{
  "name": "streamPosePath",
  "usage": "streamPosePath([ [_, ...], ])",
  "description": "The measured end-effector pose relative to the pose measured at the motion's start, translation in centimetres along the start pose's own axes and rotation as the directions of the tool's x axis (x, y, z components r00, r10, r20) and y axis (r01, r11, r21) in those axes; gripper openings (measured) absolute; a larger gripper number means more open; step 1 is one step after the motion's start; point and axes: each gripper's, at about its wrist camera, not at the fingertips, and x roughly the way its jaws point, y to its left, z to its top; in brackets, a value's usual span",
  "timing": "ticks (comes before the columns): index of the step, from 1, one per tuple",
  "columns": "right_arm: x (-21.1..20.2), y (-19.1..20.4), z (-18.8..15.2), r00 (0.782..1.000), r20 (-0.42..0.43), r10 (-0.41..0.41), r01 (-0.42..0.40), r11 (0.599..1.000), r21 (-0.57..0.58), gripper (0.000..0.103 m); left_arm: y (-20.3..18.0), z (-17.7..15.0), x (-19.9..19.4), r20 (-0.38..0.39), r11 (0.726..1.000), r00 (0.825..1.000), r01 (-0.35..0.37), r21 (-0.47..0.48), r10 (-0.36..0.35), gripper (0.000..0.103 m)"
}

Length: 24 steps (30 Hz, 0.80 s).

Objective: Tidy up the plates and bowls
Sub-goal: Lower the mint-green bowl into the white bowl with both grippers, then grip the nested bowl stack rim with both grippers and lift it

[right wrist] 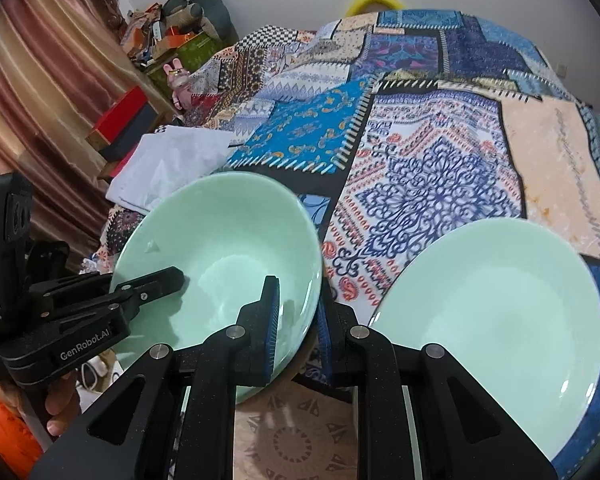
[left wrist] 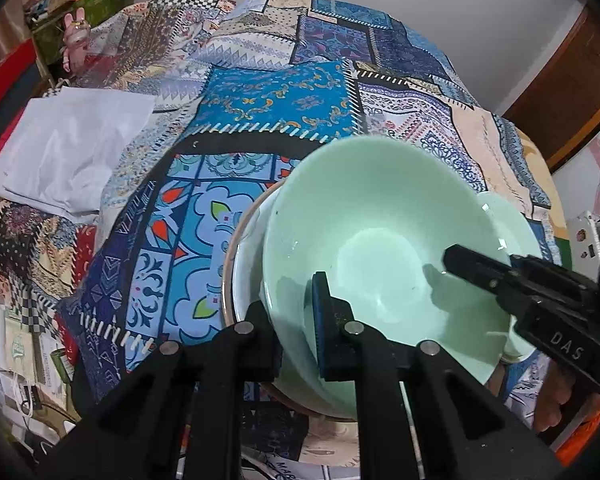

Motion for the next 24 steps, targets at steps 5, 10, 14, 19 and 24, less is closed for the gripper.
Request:
streamPosePath([
  [5,-0.2,-0.1,0.0,1.000,0.007,-0.015,0.015,1.000,-0.017,0.016,0.0,0.1,-0.3,0.006,1.000,1.000,-0.015,0.000,0.015,0.012],
  [10,0.1,0.0,-0.4,1.000,0.000,-0.010,0.010,1.000,-0.026,0.017,-1.0,0.0,-1.2,0.043,0.994,0.995,-0.094,0.053,0.092,0.013],
  [14,-0.5,0.2,-0.4,1.000,0.019,-0.013,0.014,0.999,-0.044,0.017,-0.2,0.4,-1.4,0.016,0.998,0.998,-0.054,0.011,0.054,0.013],
  [19,-1.5,0.1,-0.3,0.999,0.042,-0.017,0.020,0.998,-0.060,0.017,0.5,0.3,-2.0,0.014,0.999,1.000,-0.020,-0.031,0.020,0.014],
  [24,-1.6,-0.4,-0.4,0.999,0.035,-0.009,0.011,0.999,-0.043,0.020,0.7,0.3,-2.8,0.020,0.999,1.000,0.000,-0.051,0.001,0.018],
])
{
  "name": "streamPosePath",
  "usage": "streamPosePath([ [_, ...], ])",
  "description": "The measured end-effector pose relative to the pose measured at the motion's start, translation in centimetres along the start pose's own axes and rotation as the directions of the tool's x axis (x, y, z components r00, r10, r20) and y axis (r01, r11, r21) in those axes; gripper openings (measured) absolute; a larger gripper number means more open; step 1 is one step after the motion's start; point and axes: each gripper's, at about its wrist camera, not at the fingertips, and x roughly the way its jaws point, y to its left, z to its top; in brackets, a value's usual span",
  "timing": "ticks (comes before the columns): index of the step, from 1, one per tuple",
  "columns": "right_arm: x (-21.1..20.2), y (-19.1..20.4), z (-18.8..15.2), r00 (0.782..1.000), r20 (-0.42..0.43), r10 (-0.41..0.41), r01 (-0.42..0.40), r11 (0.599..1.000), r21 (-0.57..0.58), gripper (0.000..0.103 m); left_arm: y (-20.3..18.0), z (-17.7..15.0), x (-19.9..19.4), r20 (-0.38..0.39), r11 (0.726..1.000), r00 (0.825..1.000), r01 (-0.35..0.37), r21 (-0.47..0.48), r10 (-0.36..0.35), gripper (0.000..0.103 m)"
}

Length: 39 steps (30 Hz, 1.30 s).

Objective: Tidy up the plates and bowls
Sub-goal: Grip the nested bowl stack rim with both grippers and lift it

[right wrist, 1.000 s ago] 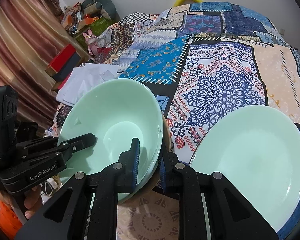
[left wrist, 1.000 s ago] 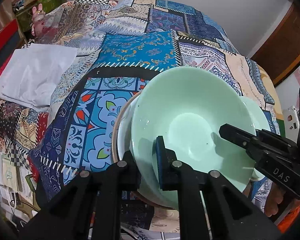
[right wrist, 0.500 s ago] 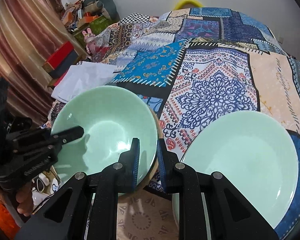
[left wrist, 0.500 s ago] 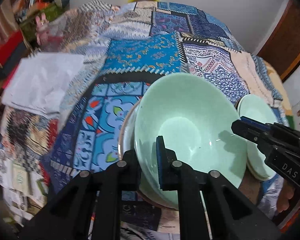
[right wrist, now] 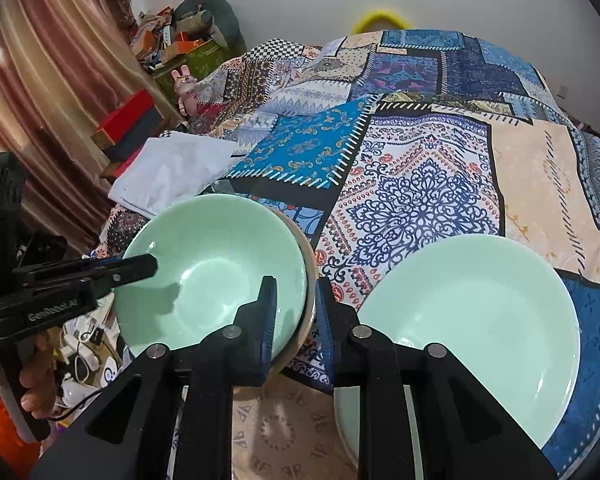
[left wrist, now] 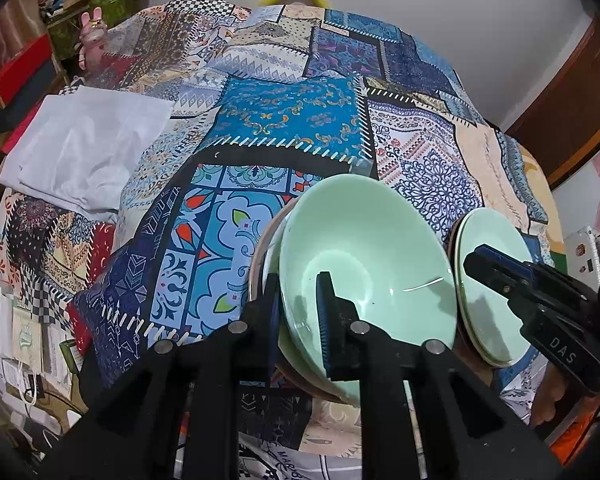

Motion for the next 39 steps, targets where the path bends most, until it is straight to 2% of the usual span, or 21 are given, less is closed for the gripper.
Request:
streamPosePath([
  [1,0.0,-0.1,-0.1,1.000,-0.002,0.001,-0.001,1.000,0.001,0.022,0.1,0.0,-0.2,0.004,1.000,1.000,0.003,-0.002,-0.003,0.020],
  [3,0.2,-0.2,-0.2,1.000,-0.010,0.002,-0.002,1.000,0.003,0.025,0.3,-0.2,-1.0,0.036,1.000,0.999,-0.021,-0.001,0.021,0.040],
  [5,0.4,-0.2,-0.3,1.000,-0.016,0.003,-0.003,1.000,0.002,0.030,0.6,-0.4,-1.7,0.069,0.999,0.997,-0.034,0.002,0.034,0.048],
  [10,1.2,-0.2,-0.6,0.999,-0.034,0.012,-0.011,1.000,0.005,0.035,2.5,-1.2,-0.9,0.030,0.999,0.999,-0.032,-0.035,0.033,0.049],
  [12,1.6,0.0,-0.7,0.999,-0.043,0.009,-0.009,1.000,-0.003,0.035,3.1,-1.7,-0.4,0.019,0.999,1.000,-0.003,-0.052,0.004,0.052],
  [17,2.9,-0.1,-0.9,0.997,-0.069,0.023,-0.021,1.000,0.018,0.035,3.2,-2.1,0.8,-0.017,0.997,0.999,0.047,-0.067,-0.048,0.052],
  [22,4.1,0.0,-1.2,0.993,-0.109,0.042,-0.041,0.999,0.017,0.035,2.5,-2.4,2.4,-0.046,0.998,0.997,0.052,-0.047,-0.055,0.052],
  [29,5.2,0.3,-1.3,0.990,-0.127,0.068,-0.066,0.998,0.020,0.032,2.7,-2.6,3.7,-0.073,0.994,0.993,0.086,-0.069,-0.091,0.052],
  [31,5.3,0.3,-1.3,0.990,-0.123,0.064,-0.062,0.998,0.020,0.031,2.6,-2.6,4.1,-0.078,0.994,0.993,0.086,-0.068,-0.091,0.050],
  [36,5.4,0.1,-1.2,0.991,-0.117,0.064,-0.062,0.998,0.027,0.030,2.2,-2.4,4.7,-0.074,0.993,0.991,0.106,-0.058,-0.110,0.038],
  [39,5.4,0.2,-1.2,0.992,-0.112,0.051,-0.049,0.999,0.022,0.029,1.8,-2.4,4.6,-0.063,0.995,0.993,0.094,-0.045,-0.097,0.038],
])
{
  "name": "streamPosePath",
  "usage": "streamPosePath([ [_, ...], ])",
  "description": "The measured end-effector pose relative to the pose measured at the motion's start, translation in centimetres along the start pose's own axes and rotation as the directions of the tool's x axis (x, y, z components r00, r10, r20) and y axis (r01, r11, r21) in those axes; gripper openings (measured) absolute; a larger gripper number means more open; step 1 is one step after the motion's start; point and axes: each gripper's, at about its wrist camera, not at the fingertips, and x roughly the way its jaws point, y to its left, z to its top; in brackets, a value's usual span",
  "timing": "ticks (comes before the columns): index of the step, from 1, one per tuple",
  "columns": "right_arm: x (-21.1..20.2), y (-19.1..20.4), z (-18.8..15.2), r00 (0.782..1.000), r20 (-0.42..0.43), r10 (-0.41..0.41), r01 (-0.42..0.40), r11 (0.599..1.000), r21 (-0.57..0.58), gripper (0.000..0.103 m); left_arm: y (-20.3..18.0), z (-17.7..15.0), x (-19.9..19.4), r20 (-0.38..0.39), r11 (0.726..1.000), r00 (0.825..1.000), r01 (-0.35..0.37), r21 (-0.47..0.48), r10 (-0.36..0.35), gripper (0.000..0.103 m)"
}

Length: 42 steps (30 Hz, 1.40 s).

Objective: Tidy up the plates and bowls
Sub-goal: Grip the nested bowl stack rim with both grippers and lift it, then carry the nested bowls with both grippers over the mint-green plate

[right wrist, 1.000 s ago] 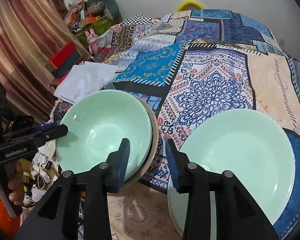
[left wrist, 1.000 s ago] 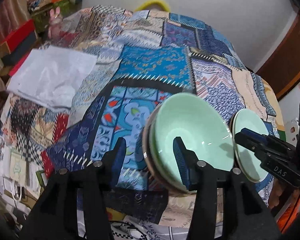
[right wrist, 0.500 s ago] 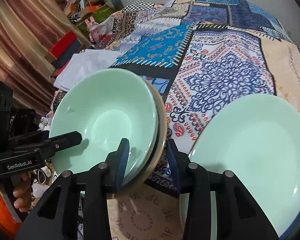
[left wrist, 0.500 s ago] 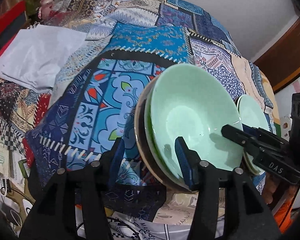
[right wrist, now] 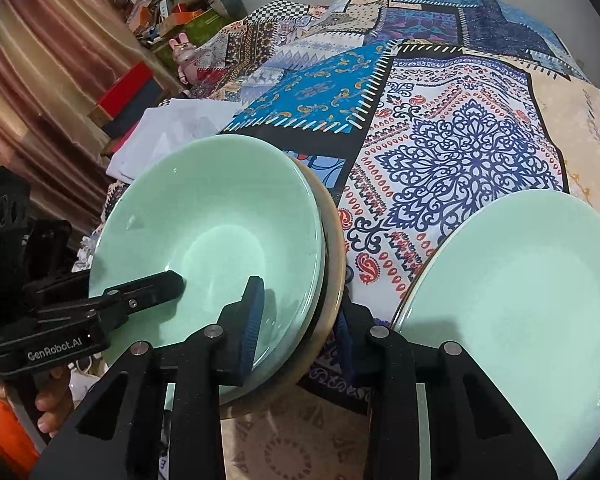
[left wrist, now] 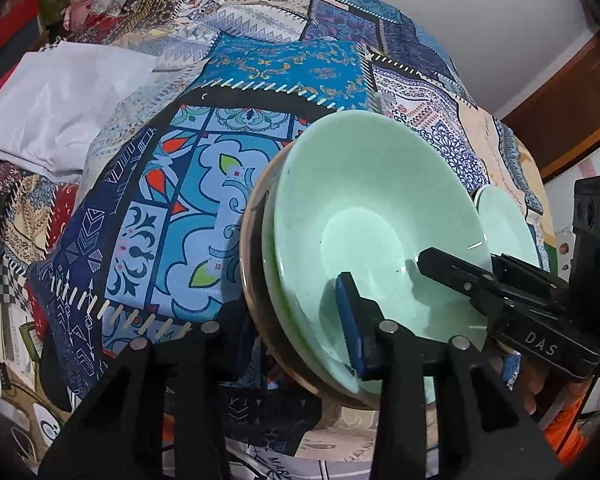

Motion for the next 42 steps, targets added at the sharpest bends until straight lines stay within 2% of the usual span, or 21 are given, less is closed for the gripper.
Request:
streamPosePath([
  [10,-0.5,-0.3,0.2,1.000,0.006,-0.013,0.012,1.000,0.025,0.027,-1.0,0.0,-0.5,0.025,0.998,0.998,-0.058,0.015,0.058,0.038],
  [15,-1.6,-0.7,0.3,0.999,0.034,-0.013,0.012,0.999,0.038,0.027,-1.5,0.3,-0.6,0.030,0.999,0.999,-0.043,0.012,0.042,0.038],
  [23,-3.9,-1.1,0.6,0.996,0.089,-0.015,0.010,0.999,0.053,0.027,-3.4,1.0,-2.3,0.082,0.998,0.996,-0.042,0.043,0.038,0.038],
  [29,-6.0,-1.9,0.8,0.991,0.132,-0.027,0.019,0.998,0.067,0.027,-5.5,1.8,-3.5,0.109,0.996,0.994,-0.037,0.076,0.029,0.038],
  [42,-10.2,-5.5,0.1,0.977,0.198,-0.079,0.053,0.989,0.135,0.027,-11.0,2.7,-3.5,0.112,0.988,0.994,0.002,0.153,-0.019,0.038],
])
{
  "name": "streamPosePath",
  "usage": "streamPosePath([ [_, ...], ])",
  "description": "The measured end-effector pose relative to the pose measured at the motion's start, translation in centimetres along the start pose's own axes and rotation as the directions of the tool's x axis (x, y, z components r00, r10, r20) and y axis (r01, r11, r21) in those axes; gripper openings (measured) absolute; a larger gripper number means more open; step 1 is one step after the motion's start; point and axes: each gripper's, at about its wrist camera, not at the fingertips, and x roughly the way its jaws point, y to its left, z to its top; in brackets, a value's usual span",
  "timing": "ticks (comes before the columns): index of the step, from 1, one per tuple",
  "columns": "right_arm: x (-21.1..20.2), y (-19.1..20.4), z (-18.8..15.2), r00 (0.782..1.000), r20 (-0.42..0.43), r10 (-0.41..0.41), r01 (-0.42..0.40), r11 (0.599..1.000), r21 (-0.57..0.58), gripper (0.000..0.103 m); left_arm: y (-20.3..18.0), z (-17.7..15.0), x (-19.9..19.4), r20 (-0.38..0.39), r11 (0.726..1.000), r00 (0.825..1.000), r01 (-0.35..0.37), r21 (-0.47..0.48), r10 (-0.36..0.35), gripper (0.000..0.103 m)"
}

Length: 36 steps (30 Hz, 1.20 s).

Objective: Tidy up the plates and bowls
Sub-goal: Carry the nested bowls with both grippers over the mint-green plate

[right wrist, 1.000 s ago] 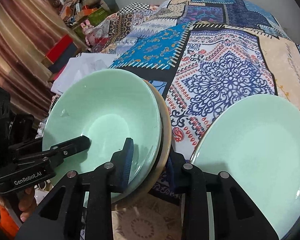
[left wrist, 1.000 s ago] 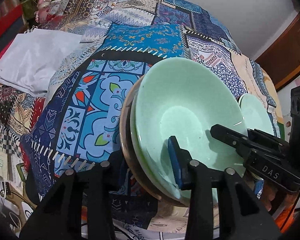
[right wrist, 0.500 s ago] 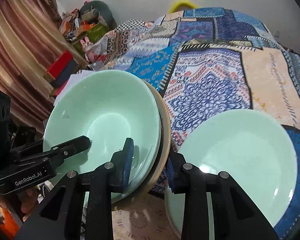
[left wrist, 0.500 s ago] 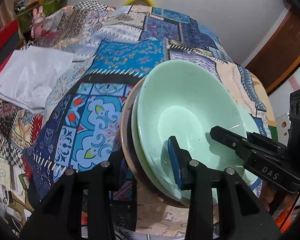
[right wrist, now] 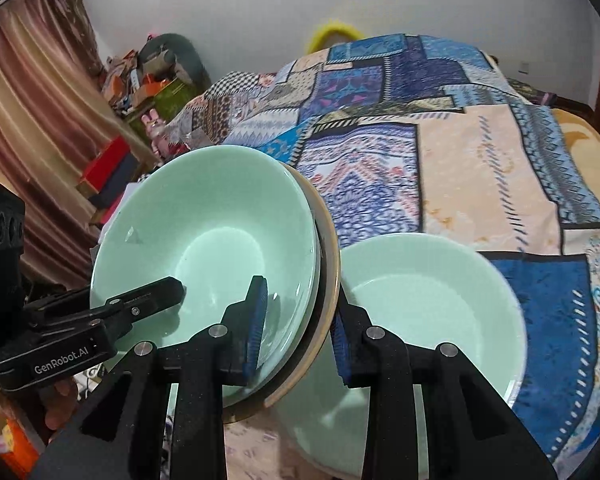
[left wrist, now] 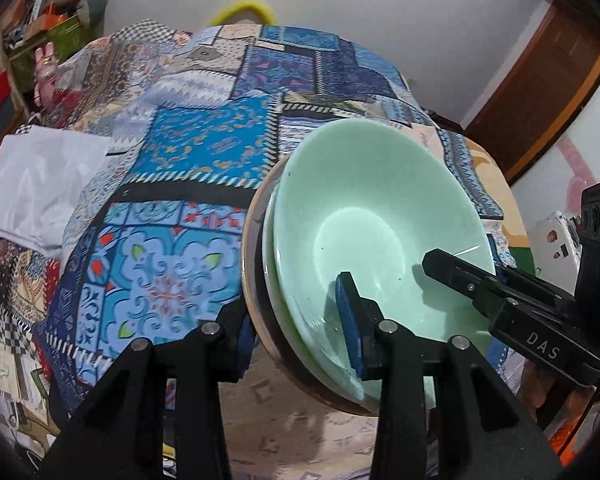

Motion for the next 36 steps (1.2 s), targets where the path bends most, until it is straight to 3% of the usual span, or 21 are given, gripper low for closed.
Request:
streamPosePath([
  [19,-3.0,-6.4,-2.0,0.998,0.017,-0.064,0.062,0.993,0.096,0.027,-7.7,0.1,3.3,-0.052,0.992,0.998,0.042,0.115,-0.036,0.037],
  [26,-1.8,-8.0,-3.4,0.998,-0.039,-0.057,0.062,0.989,0.136,0.027,-8.1,-0.8,6.5,-0.129,0.995,0.991,0.045,0.093,-0.033,0.036],
  [36,-2.1,-8.5,-3.5,0.998,-0.034,-0.048,0.053,0.986,0.159,0.027,-8.6,-0.9,7.0,-0.115,0.993,0.993,0.045,0.107,-0.033,0.037],
])
